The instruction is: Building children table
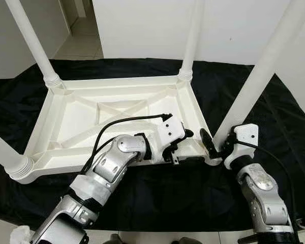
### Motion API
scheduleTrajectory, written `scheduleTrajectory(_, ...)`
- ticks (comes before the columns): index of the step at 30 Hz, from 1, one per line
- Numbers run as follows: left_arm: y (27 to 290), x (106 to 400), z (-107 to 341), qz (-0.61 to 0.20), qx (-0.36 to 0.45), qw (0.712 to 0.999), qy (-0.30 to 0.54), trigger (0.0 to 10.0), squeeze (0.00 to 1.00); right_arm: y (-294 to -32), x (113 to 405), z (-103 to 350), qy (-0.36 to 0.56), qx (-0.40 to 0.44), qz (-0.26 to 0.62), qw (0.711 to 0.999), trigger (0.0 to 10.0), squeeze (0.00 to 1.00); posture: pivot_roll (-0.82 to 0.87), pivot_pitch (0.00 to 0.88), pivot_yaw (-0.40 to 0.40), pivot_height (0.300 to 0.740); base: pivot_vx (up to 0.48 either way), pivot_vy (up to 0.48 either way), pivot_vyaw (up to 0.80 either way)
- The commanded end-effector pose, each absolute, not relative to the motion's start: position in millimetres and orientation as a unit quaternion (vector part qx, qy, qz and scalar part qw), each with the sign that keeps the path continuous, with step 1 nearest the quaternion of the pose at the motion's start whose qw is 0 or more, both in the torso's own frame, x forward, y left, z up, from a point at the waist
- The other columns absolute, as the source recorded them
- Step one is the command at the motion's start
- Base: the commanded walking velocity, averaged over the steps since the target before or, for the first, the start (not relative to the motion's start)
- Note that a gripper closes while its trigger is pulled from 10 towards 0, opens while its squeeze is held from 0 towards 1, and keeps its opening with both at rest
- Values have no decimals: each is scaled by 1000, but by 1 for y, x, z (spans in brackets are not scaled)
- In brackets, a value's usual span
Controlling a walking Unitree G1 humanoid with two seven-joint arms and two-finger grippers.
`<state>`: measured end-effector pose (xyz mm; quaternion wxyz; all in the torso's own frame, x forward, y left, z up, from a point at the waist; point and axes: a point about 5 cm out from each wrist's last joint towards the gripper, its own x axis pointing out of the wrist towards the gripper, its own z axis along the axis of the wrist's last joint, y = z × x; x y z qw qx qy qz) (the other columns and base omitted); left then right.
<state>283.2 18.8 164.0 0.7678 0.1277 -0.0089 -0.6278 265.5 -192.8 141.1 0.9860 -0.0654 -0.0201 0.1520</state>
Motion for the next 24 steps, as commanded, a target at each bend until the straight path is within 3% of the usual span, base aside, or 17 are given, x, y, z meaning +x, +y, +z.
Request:
scheduleTrajectory(1,24,283,167,-642,134,754,-14,10000,0,-193,270,138,-14,-63,175,982,10000,0,-67,0,26,740,0,0,0)
scheduleTrajectory(6,25,284,165,-637,130,760,-9,10000,0,-193,274,138,-11,-65,192,979,10000,0,-60,0,20,740,0,0,0)
scheduleTrajectory(7,25,283,165,-637,129,760,-8,9333,0,-193,275,137,-9,-66,197,978,10000,0,-57,0,18,740,0,0,0)
scheduleTrajectory(9,25,283,165,-637,128,760,-8,9333,0,-193,276,136,-8,-66,201,977,10000,0,-57,0,18,740,0,0,0)
scheduleTrajectory(10,25,282,164,-637,125,761,-8,3686,0,-193,276,135,-6,-68,208,976,10000,0,-55,0,17,740,0,0,0)
scheduleTrajectory(11,25,281,165,-639,121,760,-8,2980,0,-193,276,134,-4,-70,214,974,10000,0,-55,0,17,740,0,0,0)
scheduleTrajectory(12,25,281,165,-639,121,760,-8,2980,0,-193,276,134,-4,-70,214,974,10000,0,-55,0,17,740,0,0,0)
scheduleTrajectory(13,25,279,165,-641,122,758,-9,0,0,-194,277,133,-1,-72,218,973,10000,0,-55,0,16,740,0,0,0)
scheduleTrajectory(14,25,279,165,-641,122,758,-9,0,0,-194,277,133,-1,-72,218,973,10000,0,-55,0,16,740,0,0,0)
scheduleTrajectory(15,25,278,165,-643,123,756,-9,8392,0,-194,277,132,0,-74,222,972,10000,0,-55,0,16,740,0,0,0)
scheduleTrajectory(16,25,278,165,-643,123,756,-9,8392,0,-194,277,132,0,-74,222,972,10000,0,-55,0,16,740,0,0,0)
scheduleTrajectory(17,24,279,164,-640,129,757,-6,10000,0,-195,277,131,2,-75,225,971,10000,0,-55,0,16,740,0,0,0)
scheduleTrajectory(22,24,278,162,-638,137,758,-5,10000,0,-197,279,128,7,-79,237,968,10000,0,-54,0,15,740,0,0,0)
scheduleTrajectory(23,23,278,162,-638,137,758,-4,10000,0,-197,279,127,8,-77,241,968,4078,0,-53,0,13,740,0,0,0)
scheduleTrajectory(24,23,278,162,-638,137,758,-4,10000,0,-197,279,127,8,-77,241,968,4078,0,-53,0,13,740,0,0,0)
